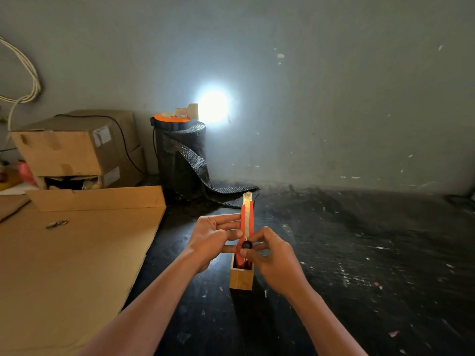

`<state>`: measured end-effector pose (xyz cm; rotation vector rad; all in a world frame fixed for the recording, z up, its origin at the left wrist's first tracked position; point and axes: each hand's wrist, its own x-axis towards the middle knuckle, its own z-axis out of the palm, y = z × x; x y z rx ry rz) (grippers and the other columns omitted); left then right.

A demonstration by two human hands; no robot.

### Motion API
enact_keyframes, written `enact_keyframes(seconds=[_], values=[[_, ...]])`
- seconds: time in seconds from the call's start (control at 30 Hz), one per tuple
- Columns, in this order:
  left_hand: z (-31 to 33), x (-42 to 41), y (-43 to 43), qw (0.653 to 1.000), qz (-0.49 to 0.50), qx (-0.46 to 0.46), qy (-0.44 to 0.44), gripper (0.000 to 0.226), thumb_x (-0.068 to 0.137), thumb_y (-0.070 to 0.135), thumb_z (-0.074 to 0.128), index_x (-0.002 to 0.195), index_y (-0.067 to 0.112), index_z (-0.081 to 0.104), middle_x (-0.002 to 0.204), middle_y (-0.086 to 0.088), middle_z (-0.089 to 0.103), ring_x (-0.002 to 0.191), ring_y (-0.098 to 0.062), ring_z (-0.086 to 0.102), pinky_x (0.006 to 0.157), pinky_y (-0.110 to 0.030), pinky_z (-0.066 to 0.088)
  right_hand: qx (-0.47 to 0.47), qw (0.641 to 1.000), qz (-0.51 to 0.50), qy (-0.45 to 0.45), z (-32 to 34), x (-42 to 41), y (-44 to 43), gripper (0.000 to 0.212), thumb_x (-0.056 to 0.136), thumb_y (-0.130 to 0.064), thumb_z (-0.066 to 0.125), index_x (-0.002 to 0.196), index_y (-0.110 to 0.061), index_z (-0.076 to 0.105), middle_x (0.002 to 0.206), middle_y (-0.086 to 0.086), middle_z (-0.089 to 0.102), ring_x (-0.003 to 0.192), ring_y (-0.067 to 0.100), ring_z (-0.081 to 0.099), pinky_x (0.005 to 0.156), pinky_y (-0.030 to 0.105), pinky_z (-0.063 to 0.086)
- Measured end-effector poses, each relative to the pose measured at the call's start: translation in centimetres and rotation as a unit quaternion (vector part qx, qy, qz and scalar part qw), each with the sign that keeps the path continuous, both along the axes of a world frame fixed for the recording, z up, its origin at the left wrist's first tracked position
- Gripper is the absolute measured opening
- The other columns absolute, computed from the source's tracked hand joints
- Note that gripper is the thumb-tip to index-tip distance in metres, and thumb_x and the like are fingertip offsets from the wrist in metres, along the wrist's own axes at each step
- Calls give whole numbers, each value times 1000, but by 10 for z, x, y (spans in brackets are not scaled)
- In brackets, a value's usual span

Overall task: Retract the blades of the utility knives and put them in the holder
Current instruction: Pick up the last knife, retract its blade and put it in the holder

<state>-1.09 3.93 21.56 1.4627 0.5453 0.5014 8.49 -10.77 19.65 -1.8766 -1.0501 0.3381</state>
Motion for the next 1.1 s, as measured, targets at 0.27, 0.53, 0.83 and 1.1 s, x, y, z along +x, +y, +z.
enact_keyframes(seconds=[0.27,0.53,0.83,1.1], values=[[7,11,1,1000,13,17,-10,40,88,-15,69,119,9,75,96,0,84,85,-19,82,61,-32,64,14,999,6,-33,1,6,2,25,95,-19,71,109,-36,60,102,-25,64,95,-6,63,85,24,59],[6,16,0,1000,13,24,-11,39,88,-14,69,122,6,74,99,-3,84,86,-21,82,62,-34,65,20,999,7,-42,3,9,0,31,95,-19,71,117,-37,59,107,-21,64,92,-10,61,67,7,50],[6,18,-1,999,12,27,-17,38,88,-13,69,118,10,75,96,0,84,85,-21,82,64,-35,66,36,999,-6,-34,2,10,0,26,94,-23,73,105,-39,55,96,-28,64,90,-10,63,64,7,51],[-1,15,-2,1000,3,22,-15,40,89,-14,68,112,17,76,92,4,84,83,-18,82,60,-30,64,44,999,0,-20,-9,10,-2,23,96,-16,69,105,-34,59,98,-25,64,93,-9,62,68,4,51]])
